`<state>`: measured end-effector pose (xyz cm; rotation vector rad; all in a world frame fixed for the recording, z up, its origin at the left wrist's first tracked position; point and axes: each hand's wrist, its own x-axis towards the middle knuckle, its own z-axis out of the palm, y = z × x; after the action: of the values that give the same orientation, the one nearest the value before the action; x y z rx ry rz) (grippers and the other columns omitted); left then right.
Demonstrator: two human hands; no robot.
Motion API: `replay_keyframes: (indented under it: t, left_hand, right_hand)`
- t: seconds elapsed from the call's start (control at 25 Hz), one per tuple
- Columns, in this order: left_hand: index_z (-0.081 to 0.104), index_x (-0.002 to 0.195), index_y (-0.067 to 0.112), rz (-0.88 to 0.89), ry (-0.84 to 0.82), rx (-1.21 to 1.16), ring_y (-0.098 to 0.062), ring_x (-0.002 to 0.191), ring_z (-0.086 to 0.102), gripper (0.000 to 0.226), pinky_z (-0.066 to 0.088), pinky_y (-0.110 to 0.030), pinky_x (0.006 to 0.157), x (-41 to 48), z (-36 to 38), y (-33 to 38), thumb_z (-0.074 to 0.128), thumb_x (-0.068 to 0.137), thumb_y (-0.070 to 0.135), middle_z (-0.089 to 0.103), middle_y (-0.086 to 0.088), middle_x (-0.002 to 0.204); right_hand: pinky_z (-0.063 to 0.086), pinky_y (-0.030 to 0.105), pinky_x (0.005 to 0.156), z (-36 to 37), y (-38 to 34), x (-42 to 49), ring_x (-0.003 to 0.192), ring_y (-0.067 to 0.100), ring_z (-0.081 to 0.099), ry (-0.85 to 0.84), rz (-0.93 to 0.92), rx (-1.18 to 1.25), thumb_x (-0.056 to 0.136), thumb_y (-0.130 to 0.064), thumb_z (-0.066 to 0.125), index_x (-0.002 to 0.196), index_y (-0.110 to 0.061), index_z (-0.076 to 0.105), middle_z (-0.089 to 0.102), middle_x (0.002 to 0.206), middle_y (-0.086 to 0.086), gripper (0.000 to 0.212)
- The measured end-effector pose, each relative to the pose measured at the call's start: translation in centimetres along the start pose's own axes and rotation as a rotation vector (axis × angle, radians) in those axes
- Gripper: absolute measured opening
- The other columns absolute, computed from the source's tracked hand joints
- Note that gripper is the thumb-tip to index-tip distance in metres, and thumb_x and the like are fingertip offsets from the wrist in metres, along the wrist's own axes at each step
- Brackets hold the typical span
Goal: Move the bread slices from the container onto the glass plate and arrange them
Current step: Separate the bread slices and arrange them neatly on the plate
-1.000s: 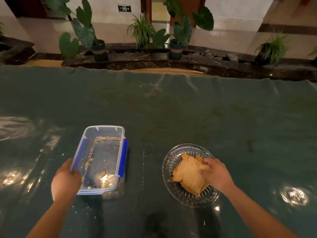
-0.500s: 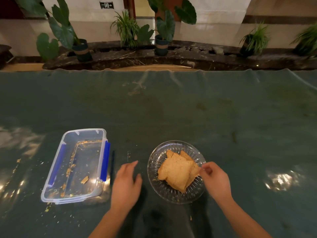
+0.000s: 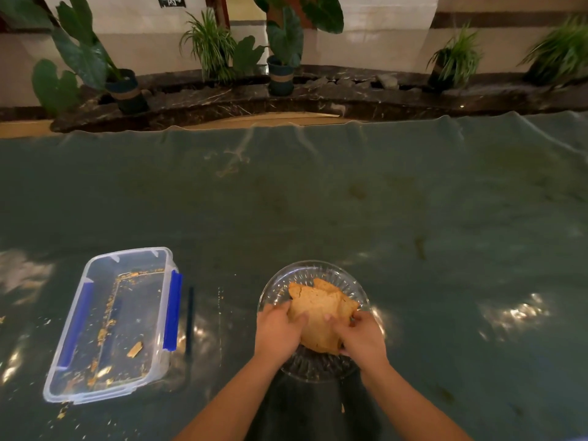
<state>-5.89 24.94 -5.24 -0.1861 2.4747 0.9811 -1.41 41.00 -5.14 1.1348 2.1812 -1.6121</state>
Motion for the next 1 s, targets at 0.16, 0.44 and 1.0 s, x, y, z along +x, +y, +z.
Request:
replay_keyframes:
  t: [0.16,0.44,1.0]
  left_hand:
    - [0.057,0.132,0.016,-0.055,0.026,-0.169,-0.019,0.116,0.055,0.054,0.047,-0.036,0.1,-0.7,0.0,0.1,0.066,0.081,0.033,0.059,-0.001,0.127]
    - [0.056,0.13,0.014,-0.193,0.035,-0.469,-0.01,0.096,0.063,0.052,0.055,-0.03,0.08,-0.3,-0.3,0.7,0.07,0.08,0.021,0.065,0.009,0.106]
    - [0.059,0.122,0.027,-0.161,0.049,-0.687,-0.02,0.102,0.066,0.051,0.056,-0.05,0.091,2.1,-1.6,3.5,0.071,0.076,0.011,0.07,0.003,0.111]
  right_hand:
    - [0.054,0.036,0.082,1.3,-0.6,0.8,0.104,0.021,0.064,0.043,-0.139,-0.173,0.065,-0.037,0.087,0.135,-0.015,0.046,0.062,0.118,-0.001,0.084]
    - [0.057,0.039,0.086,1.2,-0.6,2.2,0.103,0.015,0.061,-0.012,-0.2,-0.172,0.064,-0.028,0.089,0.136,-0.018,0.046,0.061,0.123,-0.002,0.085]
    - [0.055,0.043,0.09,2.1,-3.9,5.9,0.107,0.015,0.058,-0.061,-0.25,-0.098,0.068,-0.02,0.086,0.139,-0.019,0.045,0.059,0.12,-0.007,0.082]
